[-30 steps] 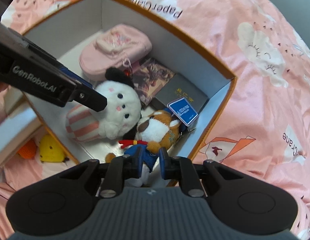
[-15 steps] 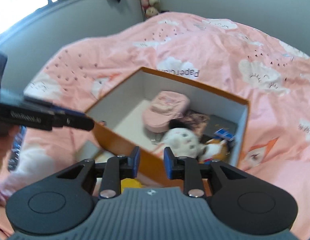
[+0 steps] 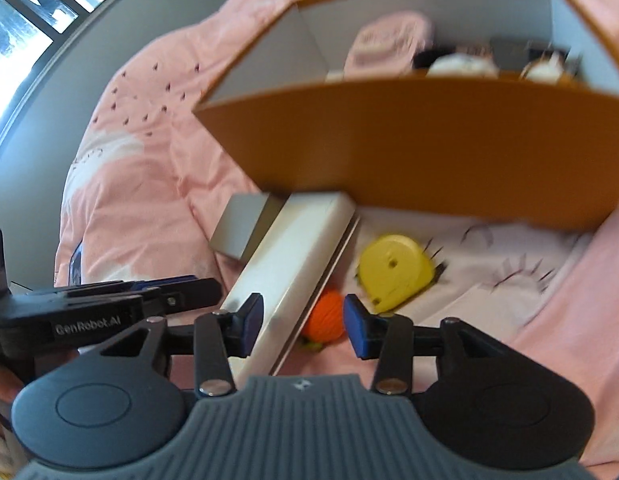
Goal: Organize objects
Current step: 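Withdraw both grippers from the orange box to the remaining pile, then grasp the white glasses case with the right gripper and lift it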
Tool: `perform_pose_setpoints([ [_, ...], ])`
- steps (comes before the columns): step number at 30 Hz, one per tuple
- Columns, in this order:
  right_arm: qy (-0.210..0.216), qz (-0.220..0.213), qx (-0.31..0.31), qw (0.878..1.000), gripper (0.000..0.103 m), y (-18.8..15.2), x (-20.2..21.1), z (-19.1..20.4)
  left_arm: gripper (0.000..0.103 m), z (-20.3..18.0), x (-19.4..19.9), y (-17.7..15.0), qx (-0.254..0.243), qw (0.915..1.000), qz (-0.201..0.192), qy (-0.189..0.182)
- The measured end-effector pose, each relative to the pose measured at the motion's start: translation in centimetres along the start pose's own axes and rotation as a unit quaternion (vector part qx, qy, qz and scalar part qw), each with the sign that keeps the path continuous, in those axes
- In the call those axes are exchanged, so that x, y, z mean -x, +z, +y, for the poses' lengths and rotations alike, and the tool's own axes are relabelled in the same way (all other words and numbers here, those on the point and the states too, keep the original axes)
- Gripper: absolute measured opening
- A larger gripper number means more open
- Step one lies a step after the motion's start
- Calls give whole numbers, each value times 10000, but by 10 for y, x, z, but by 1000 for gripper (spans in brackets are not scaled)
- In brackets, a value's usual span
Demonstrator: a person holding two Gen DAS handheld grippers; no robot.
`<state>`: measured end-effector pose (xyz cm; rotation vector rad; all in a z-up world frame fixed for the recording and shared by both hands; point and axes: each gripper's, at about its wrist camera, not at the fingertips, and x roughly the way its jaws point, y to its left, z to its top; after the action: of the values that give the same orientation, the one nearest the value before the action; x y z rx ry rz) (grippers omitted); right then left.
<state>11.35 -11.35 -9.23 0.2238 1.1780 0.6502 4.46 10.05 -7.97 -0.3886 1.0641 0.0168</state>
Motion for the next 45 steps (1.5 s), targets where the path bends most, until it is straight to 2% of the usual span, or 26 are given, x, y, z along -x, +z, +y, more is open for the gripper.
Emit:
perform_pose_setpoints([
  [3,42,94,-130,9999,54,0,-11,-2,31,4,-3,-2,-65,10000,12,14],
  [14,102,433,-413,9982,57,11,-47,-4,27,11,-21,-4,-129,9997,121,-148],
  [17,100,364,-373,9986,47,14,-47,-3,27,13,-25,-4,-121,9996,157,-195],
  [28,-33,67,36,10000,34,16,-13,9,27,10,-15,-3,-155,9996,10,-244],
  [33,-504,-169,589,9968,32,16,15,16,27,2,-6,-5,-272,9993,-61,-262],
  [36,-958,-230,1080,9893,31,16,27,17,27,-3,-2,-6,-361,9989,-80,-291],
  [39,-1449,-174,1661,9753,31,17,32,17,27,-9,-1,-7,-451,9985,-98,-299],
  [42,-1934,-82,2332,9530,31,9,32,18,27,-12,-1,-8,-495,9983,-88,-301],
  [45,-2399,55,2963,9245,31,-7,22,21,27,-14,-2,-8,-527,9982,-71,-265],
])
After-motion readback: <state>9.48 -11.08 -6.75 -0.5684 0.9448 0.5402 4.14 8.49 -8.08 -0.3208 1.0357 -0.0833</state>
